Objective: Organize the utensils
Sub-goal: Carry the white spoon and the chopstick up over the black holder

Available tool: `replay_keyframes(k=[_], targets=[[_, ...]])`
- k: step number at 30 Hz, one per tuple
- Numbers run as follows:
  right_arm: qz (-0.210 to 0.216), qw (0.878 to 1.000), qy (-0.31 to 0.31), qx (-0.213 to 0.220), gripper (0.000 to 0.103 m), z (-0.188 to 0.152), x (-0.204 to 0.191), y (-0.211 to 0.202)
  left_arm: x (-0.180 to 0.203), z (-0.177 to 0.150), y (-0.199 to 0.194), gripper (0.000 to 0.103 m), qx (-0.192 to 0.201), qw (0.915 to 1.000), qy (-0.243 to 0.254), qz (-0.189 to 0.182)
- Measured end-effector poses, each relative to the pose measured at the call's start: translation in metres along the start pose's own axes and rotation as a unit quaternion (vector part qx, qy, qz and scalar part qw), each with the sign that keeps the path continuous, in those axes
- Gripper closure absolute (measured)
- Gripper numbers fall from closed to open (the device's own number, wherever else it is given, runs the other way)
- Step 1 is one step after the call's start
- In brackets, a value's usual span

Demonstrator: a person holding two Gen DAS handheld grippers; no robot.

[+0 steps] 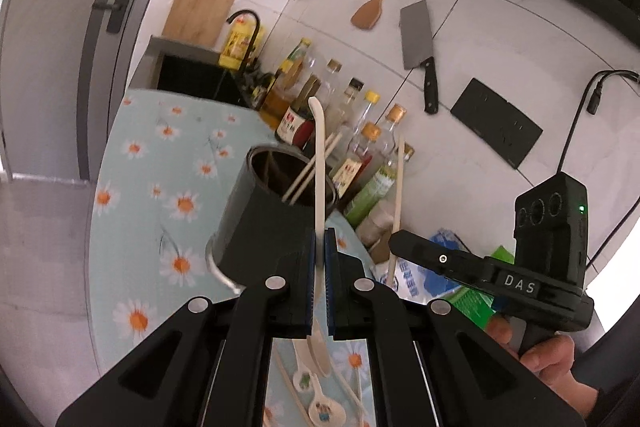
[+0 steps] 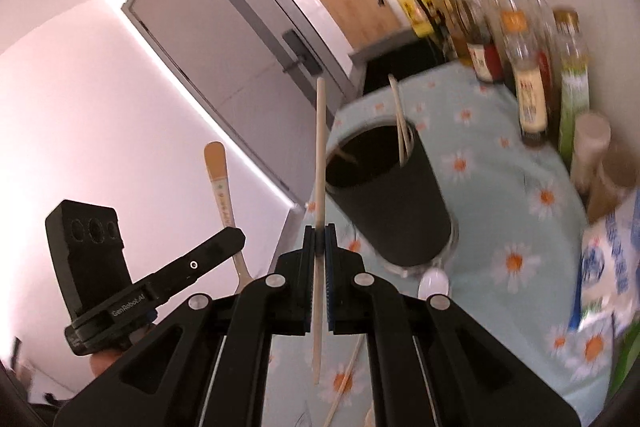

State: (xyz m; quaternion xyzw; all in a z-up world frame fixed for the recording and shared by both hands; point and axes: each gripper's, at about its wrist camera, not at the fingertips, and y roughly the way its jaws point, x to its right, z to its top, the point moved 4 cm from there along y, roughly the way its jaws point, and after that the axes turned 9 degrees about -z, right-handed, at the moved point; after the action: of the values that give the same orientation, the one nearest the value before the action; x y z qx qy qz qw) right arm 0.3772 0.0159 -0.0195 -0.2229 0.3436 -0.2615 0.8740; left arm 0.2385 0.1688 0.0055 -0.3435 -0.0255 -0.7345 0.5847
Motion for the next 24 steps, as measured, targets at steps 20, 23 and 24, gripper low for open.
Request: replay_keyframes(k=[20,23,24], targets=[[-0.025,0.992,-0.011,0.125,0.097,0.085,0.001,0.007,-0.002,0.09,0.037,0.1,0.038,0.9975,0.055,-0.022],[-0.023,0.989,-0.008,0.142,0.097,0.098,0.003,0.007,-0.003,0.1,0.043,0.1,0.044,0.997,0.059,-0.025],[-0.026,0.989,-0.011,0.145,0.097,0.101,0.002,0.008,-0.004,0.103,0.044,0.1,0.046,0.9969,0.059,-0.026]])
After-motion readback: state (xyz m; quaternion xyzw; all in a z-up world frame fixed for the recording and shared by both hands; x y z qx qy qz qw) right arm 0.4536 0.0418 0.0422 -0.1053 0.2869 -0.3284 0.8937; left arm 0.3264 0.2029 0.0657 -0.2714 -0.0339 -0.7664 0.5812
